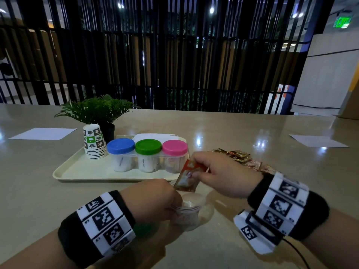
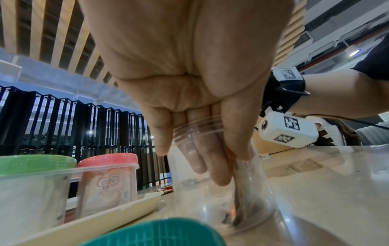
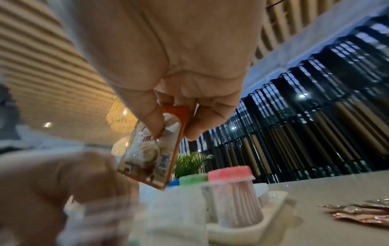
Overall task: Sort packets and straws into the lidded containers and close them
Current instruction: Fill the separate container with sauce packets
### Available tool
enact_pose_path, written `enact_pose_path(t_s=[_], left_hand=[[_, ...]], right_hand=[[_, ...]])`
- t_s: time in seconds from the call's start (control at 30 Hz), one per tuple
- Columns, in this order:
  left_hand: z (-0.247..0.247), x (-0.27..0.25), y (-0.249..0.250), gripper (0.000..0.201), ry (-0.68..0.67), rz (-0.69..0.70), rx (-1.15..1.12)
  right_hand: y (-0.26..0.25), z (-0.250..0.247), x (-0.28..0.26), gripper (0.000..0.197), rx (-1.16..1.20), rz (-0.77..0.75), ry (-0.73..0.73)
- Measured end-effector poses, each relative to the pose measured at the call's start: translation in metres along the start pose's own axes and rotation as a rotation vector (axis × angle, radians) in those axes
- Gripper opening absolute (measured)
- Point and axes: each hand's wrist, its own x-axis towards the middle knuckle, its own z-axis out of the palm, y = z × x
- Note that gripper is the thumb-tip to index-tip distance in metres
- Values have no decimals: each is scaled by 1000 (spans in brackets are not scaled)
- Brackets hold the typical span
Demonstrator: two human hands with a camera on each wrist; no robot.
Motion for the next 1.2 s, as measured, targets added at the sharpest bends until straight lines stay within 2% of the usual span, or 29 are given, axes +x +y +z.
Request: enact_pose_path(t_s=[0.1, 0.33, 0.47, 0.7, 0.87, 0.97, 1.1, 1.2], left_hand=[[0, 1, 0, 25, -8, 6, 3], [2, 2, -1, 28, 7, 31, -20], [3, 2, -2, 24, 13, 40, -29], [3, 0, -2, 30, 47, 57, -75], [-2, -2, 2, 25, 74, 42, -152], [-2, -3, 3, 35, 90, -15, -229], [-3, -2, 4, 47, 46, -82, -252], [-4, -3, 2, 45, 66, -87, -248]], right_hand=[[2, 17, -1, 8, -117, -30, -30], [6, 18, -5, 16, -174, -108, -11], [5, 26, -4, 19, -209, -168, -141], [2, 30, -2, 22, -200, -111, -328], [-1, 25, -1, 34, -109, -35, -477], [-5, 26, -4, 36, -172, -93, -493], [-4, 28, -4, 19, -248, -91, -483], [-4, 28, -3, 21, -240, -79, -468]])
